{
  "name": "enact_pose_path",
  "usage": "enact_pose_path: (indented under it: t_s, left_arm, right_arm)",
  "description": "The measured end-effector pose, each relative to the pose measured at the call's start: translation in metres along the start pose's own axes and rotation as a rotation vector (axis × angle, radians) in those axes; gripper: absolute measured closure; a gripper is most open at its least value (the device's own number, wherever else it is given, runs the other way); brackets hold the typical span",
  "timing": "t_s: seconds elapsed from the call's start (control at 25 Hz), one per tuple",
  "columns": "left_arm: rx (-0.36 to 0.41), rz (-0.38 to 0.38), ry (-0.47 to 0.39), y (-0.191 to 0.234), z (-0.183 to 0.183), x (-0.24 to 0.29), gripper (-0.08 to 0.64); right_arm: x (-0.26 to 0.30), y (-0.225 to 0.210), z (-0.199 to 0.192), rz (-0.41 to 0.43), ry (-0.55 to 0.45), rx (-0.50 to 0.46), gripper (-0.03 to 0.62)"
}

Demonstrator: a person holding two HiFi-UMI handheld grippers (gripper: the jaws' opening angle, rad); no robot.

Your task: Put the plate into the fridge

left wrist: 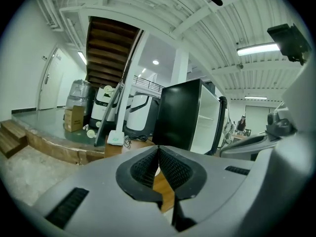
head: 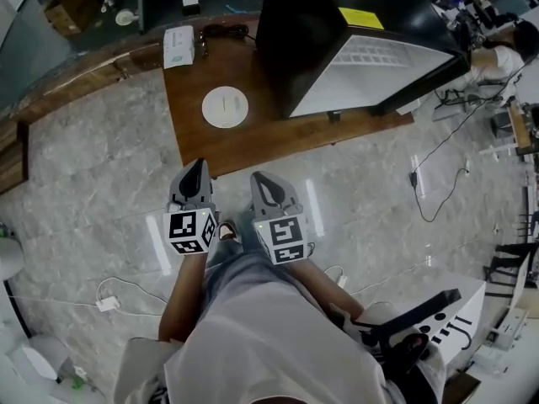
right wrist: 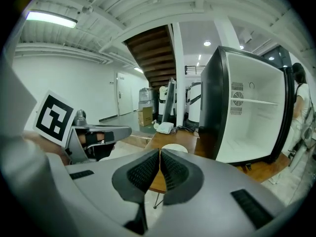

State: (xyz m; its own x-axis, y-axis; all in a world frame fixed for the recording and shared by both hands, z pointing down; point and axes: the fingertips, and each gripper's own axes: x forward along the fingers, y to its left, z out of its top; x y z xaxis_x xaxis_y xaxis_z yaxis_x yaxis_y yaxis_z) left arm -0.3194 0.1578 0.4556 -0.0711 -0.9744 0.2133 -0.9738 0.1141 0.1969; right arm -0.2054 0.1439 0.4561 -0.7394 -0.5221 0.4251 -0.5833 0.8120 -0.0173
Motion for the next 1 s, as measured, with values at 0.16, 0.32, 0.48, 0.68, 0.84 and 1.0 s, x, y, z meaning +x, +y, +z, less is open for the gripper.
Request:
enact_pose_path:
  t_s: [0.16,0.32,0.48,0.68,0.84,1.0]
  left_arm:
    - [0.042,-0.001,0.047,0.018,0.012,0.082,0.541]
    - [0.101,-0.021,0.121,0.029,0.017,0.143,0.540]
    - [0.159,-0.088,0.229,0.049,0.005,0.190,0.540]
    - [0.273,-0.218,0.370,0.084,-0.011,0.245,0.540]
    - [0.329,-0.373,0.485,0.101,-0.029,0.285,0.538]
    - [0.394,-0.458,0.585,0.124,-0.054,0.318,0.538]
  right_arm:
    - [0.053,-0.044,0.014,0.035,0.033,0.007,0.574]
    - [0.089,-0.073,0.011,0.093,0.067,0.041,0.574]
    - [0.121,-0.086,0.003,0.112,0.098,0.070,0.574]
    - [0.166,-0.089,0.006,0.119,0.125,0.113,0.574]
    - [0.206,-0.093,0.008,0.122,0.118,0.244,0.574]
    - [0.241,-0.095,-0.003,0.087,0.147,0.270,0.574]
